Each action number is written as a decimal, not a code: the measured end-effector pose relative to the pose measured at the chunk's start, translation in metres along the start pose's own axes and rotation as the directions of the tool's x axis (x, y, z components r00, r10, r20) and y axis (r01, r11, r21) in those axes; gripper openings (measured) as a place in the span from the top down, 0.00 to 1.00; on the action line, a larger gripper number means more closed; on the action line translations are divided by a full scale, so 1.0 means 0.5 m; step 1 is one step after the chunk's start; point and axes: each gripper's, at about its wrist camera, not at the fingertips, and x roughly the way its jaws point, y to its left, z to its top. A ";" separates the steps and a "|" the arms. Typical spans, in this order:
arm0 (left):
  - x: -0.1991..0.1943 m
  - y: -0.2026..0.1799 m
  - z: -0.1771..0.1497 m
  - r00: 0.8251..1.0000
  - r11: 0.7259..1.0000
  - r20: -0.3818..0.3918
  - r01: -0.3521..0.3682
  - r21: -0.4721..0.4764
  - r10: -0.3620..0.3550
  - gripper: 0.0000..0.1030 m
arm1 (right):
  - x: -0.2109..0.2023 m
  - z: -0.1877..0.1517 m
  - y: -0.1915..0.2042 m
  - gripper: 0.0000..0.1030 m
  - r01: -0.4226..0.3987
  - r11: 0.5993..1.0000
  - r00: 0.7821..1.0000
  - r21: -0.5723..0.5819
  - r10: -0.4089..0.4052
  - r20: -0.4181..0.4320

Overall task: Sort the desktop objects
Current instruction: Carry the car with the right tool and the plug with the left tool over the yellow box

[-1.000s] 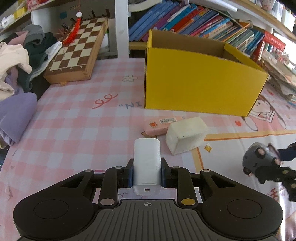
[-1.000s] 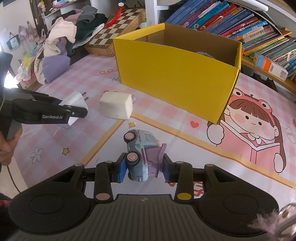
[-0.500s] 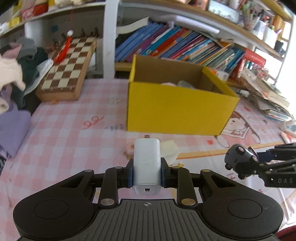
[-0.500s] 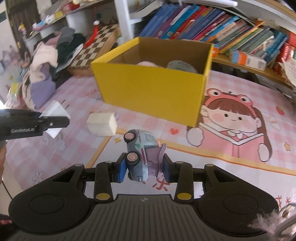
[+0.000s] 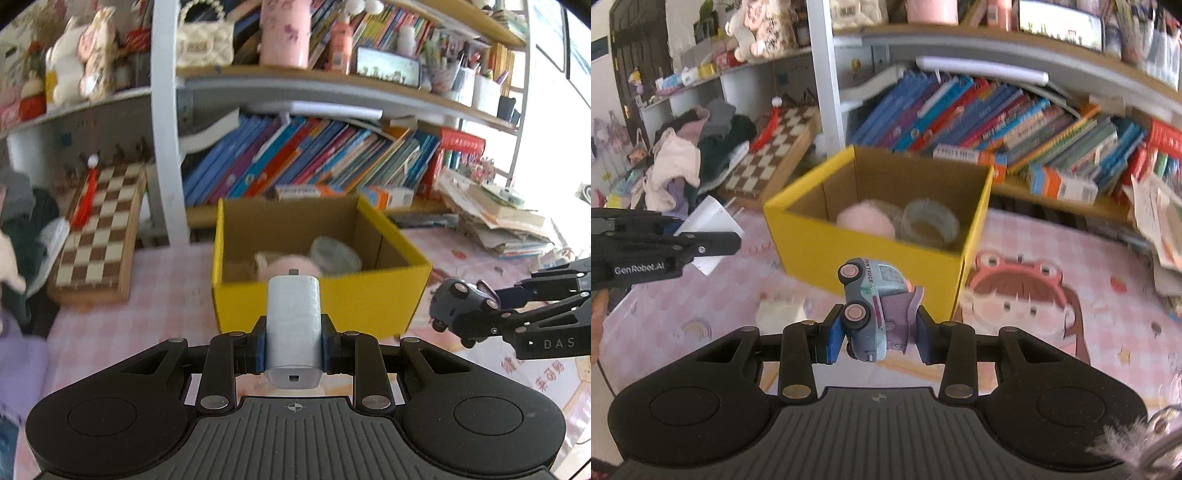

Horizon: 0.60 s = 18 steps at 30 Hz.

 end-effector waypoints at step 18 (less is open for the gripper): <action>0.127 0.013 0.111 1.000 0.998 0.015 -0.020 0.052 0.019 0.76 | 0.112 0.166 -0.032 0.65 0.011 0.992 0.998 -0.124 -0.004 0.057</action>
